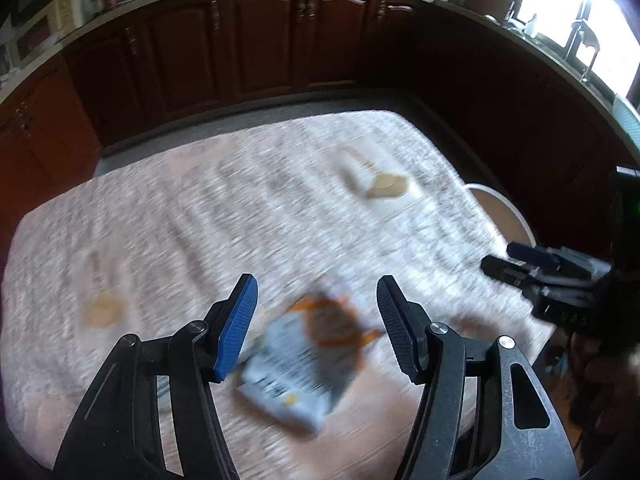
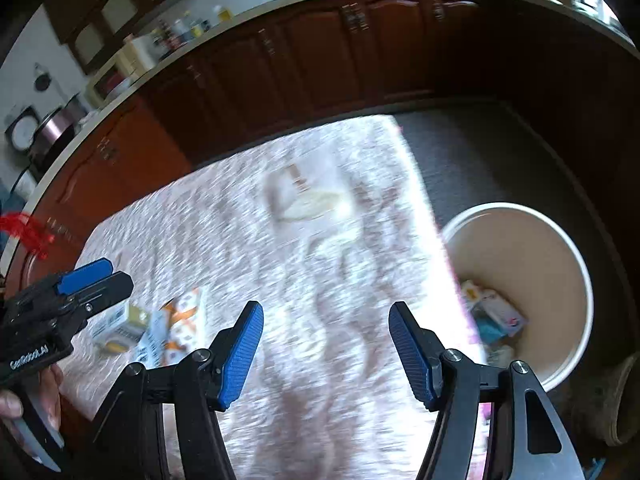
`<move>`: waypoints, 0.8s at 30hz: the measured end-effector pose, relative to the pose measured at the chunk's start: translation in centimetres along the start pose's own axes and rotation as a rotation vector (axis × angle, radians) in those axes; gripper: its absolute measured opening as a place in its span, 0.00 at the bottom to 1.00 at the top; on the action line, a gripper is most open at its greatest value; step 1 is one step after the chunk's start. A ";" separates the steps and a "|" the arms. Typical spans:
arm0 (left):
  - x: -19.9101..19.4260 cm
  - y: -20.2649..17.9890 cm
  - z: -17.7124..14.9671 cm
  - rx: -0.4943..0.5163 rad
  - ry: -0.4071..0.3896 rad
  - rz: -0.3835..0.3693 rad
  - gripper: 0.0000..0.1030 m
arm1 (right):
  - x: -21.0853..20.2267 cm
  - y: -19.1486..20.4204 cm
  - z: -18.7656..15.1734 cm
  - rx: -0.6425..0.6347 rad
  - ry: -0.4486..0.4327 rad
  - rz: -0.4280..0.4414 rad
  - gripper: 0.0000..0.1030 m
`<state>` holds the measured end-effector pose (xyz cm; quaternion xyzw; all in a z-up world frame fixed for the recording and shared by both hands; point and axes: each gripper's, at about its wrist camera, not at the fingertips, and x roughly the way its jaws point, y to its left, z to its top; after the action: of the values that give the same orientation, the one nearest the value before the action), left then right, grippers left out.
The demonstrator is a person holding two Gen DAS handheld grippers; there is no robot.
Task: Collect trash
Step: 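Move both open tools back over the remaining trash on the table, then grasp the white barcode box with left tool while right tool grasps orange-white snack packet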
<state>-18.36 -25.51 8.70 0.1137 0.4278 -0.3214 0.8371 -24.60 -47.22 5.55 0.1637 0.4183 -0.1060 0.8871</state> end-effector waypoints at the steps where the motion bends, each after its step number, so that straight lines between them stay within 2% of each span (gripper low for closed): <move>1: -0.2 0.8 -0.6 0.003 0.008 0.012 0.59 | 0.3 0.4 -0.1 -0.009 0.009 0.006 0.61; 6: -0.5 4.0 -4.0 0.051 0.095 0.074 0.59 | 1.8 2.3 -0.6 -0.040 0.053 0.043 0.61; 10: 0.1 5.4 -5.6 0.093 0.147 0.094 0.59 | 2.4 3.4 -0.6 -0.059 0.069 0.051 0.61; 15: 1.9 6.4 -5.5 0.132 0.174 0.121 0.59 | 2.9 4.5 -0.5 -0.075 0.079 0.055 0.61; 21: 4.6 7.1 -4.7 0.155 0.213 0.095 0.59 | 3.1 4.5 -0.6 -0.078 0.093 0.039 0.61; 22: 4.7 7.2 -4.7 0.147 0.214 0.091 0.58 | 3.3 4.4 -0.6 -0.076 0.095 0.037 0.61; 24: 5.0 7.6 -4.5 0.119 0.202 0.077 0.49 | 3.3 4.3 -0.5 -0.074 0.099 0.035 0.61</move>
<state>-14.27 -19.73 1.40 0.2113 0.4855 -0.3010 0.7931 -21.53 -43.20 3.57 0.1434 0.4625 -0.0666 0.8724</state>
